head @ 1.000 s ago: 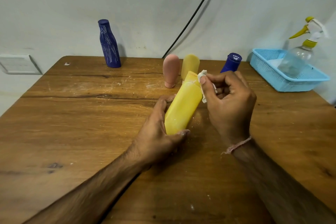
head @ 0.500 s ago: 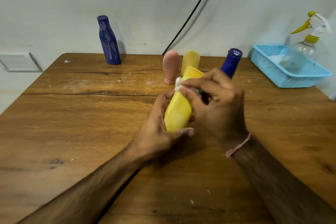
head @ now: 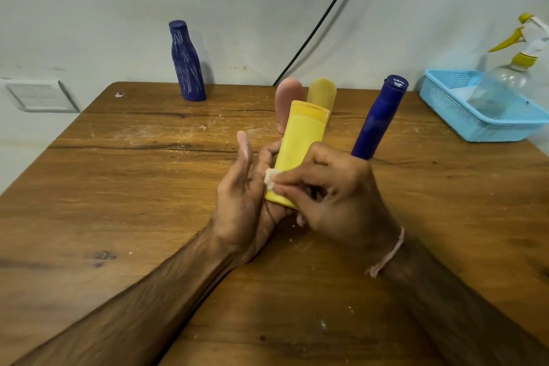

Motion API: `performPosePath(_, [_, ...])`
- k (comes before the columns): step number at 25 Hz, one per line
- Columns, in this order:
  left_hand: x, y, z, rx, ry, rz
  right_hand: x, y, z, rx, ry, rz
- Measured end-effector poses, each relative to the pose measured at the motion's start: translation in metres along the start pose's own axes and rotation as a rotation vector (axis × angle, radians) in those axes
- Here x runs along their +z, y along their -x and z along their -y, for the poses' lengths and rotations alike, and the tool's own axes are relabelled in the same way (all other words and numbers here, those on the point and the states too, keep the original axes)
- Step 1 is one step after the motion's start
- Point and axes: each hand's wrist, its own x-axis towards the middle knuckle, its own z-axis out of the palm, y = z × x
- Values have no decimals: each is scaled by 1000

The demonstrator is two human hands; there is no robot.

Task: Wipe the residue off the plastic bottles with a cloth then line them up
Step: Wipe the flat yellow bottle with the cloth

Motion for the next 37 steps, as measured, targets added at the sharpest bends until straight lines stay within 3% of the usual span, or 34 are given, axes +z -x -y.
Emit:
performPosePath(2, [2, 1, -2, -3, 42, -6, -6, 2, 2, -104, -67, 151])
performPosePath(4, [5, 1, -2, 12, 5, -33, -13, 0, -4, -127, -57, 149])
performPosePath(9, [5, -3, 5, 68, -459, -89, -15, -9, -8, 94, 188, -429])
performPosePath(13, [2, -1, 11, 262, -949, -65, -17, -13, 10, -87, 205, -406])
performPosePath(15, [2, 0, 9, 355, -1073, -91, -20, -13, 15, -130, 234, -424])
performPosePath(19, [3, 1, 3, 279, -1066, -205, -28, -14, 9, 76, 132, -624])
performPosePath(24, [7, 2, -2, 292, -1157, -253, -37, -16, 5, 200, -71, -449])
performPosePath(29, [6, 1, -5, 256, -1228, -301, -34, -18, 20, -35, 116, -296])
performPosePath(34, [4, 1, -5, 235, -1294, -312, -42, -18, 5, 83, 81, -324])
performPosePath(37, [7, 1, -4, 248, -1292, -320, -33, -19, 13, 33, 88, -315])
